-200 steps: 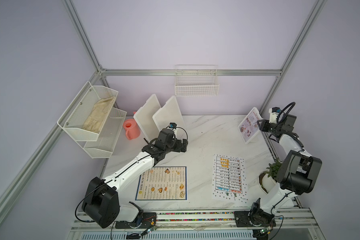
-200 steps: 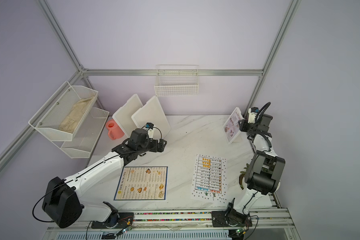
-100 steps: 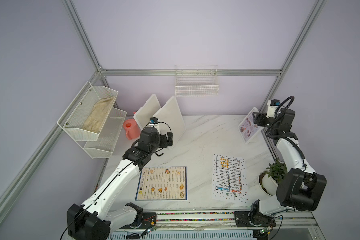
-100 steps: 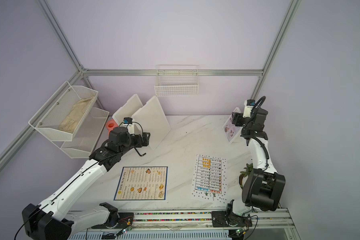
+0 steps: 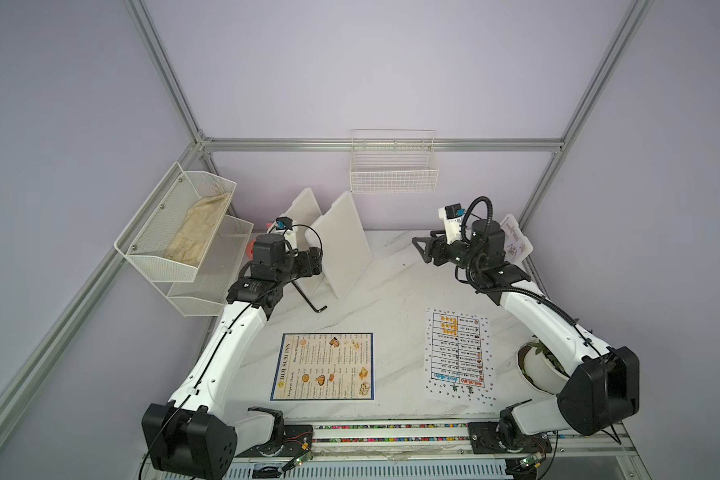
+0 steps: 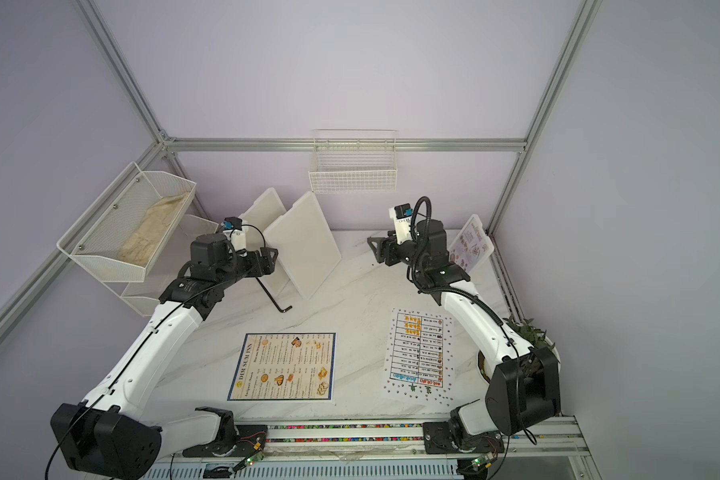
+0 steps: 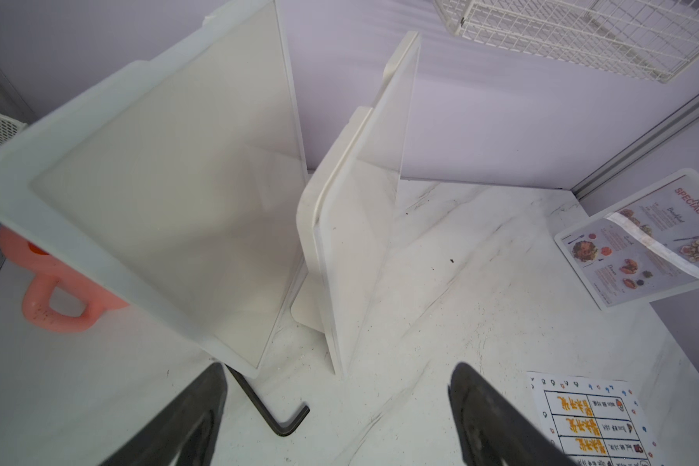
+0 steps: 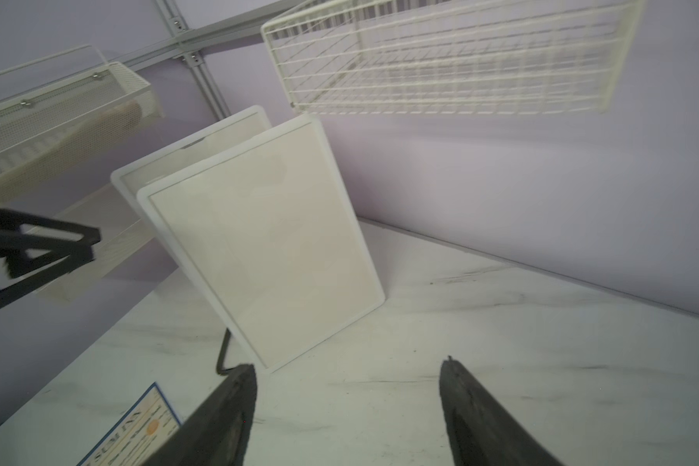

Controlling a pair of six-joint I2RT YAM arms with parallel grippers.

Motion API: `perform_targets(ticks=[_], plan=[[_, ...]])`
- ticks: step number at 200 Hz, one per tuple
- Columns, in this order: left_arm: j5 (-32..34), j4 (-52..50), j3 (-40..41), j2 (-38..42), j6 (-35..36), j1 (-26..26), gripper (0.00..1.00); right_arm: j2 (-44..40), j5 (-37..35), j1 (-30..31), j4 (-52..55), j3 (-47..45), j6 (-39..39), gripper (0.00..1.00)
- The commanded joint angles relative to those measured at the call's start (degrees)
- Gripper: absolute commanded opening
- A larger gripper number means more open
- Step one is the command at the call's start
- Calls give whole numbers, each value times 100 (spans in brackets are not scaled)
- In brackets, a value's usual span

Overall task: Insert the menus into the narrow rack
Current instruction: Move the narrow rack to the center of the board.

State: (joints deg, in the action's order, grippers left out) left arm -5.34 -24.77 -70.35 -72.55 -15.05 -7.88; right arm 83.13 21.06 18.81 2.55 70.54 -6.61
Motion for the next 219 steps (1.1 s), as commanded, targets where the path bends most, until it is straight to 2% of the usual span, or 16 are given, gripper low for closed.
perform_targets(ticks=[1,40,64,106,133,158,219], plan=[[-635,221,-630,-298,242,291,83,43,562,129,-302,-49,-298,75],[-1234,216,-1206,-1033,257,634,76,18,1455,133,-657,-234,-623,75],[-1721,254,-1451,-1352,257,752,70,-7,1594,137,-638,-292,-657,75],[-2179,265,-1604,-1732,508,764,62,-14,1542,132,-382,-218,-494,75],[-2463,267,-1641,-1884,612,762,53,9,1562,136,-356,-200,-496,75],[-2533,288,-1564,-1901,648,762,46,-7,1565,133,-403,-260,-534,75],[-2498,574,-1335,-1892,670,762,36,-49,1588,134,-443,-366,-581,75]])
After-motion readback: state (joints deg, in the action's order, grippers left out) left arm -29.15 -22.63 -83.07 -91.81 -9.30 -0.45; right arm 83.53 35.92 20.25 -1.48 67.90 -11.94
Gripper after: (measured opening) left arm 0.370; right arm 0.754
